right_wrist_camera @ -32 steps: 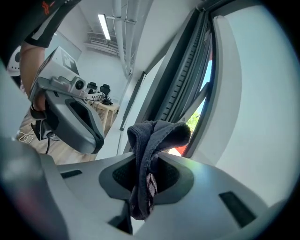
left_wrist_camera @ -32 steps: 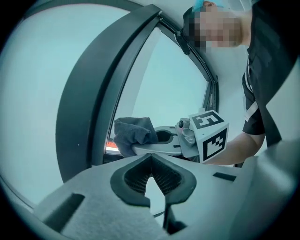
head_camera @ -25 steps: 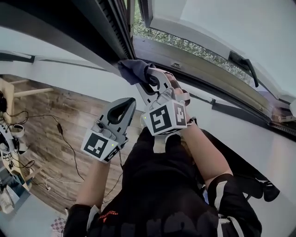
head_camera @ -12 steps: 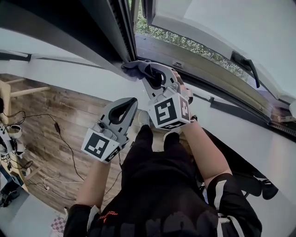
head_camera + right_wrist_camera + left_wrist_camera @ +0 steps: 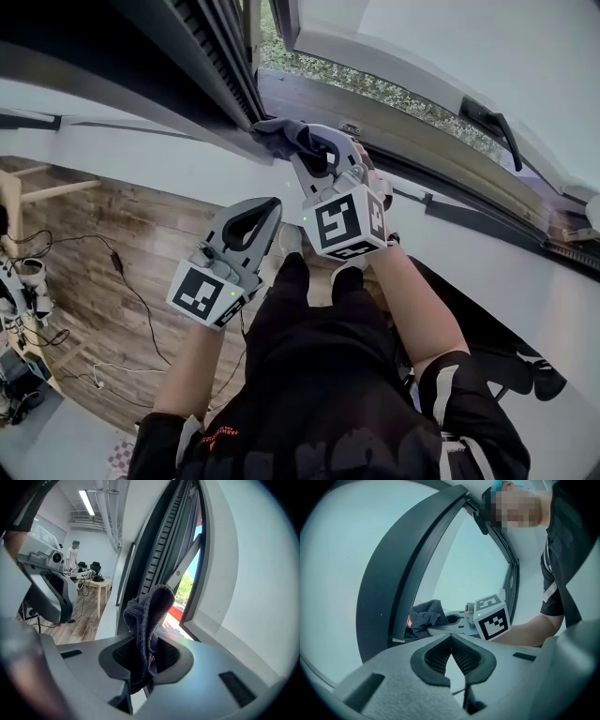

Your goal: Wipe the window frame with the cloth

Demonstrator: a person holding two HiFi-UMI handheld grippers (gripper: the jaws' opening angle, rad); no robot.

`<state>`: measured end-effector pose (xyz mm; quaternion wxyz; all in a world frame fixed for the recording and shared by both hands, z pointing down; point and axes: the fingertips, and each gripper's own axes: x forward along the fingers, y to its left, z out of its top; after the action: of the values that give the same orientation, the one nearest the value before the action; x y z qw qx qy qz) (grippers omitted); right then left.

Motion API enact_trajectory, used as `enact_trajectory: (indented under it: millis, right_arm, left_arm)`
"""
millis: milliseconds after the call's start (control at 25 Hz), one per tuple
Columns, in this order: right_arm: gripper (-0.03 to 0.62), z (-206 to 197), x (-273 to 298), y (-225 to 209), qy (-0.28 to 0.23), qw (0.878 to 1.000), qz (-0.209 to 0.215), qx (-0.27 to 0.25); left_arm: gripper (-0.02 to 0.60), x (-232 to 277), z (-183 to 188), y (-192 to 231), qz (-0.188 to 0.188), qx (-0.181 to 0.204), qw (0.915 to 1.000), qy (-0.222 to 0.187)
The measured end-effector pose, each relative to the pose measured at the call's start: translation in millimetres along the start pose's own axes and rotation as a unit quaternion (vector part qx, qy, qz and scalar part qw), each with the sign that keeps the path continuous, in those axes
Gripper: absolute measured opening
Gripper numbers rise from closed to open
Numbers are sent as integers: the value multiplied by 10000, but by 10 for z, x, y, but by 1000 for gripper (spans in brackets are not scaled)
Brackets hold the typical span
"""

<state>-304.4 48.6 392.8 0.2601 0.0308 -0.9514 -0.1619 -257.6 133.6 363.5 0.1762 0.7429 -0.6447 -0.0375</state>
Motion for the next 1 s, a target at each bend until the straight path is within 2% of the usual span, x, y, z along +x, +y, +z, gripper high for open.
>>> enact_trajectory:
  millis: [1000]
  right_arm:
    - [61, -341, -460, -291, 73, 9990, -321, 296]
  left_arm:
    - [20, 404, 20, -457, -473, 165, 9986, 163]
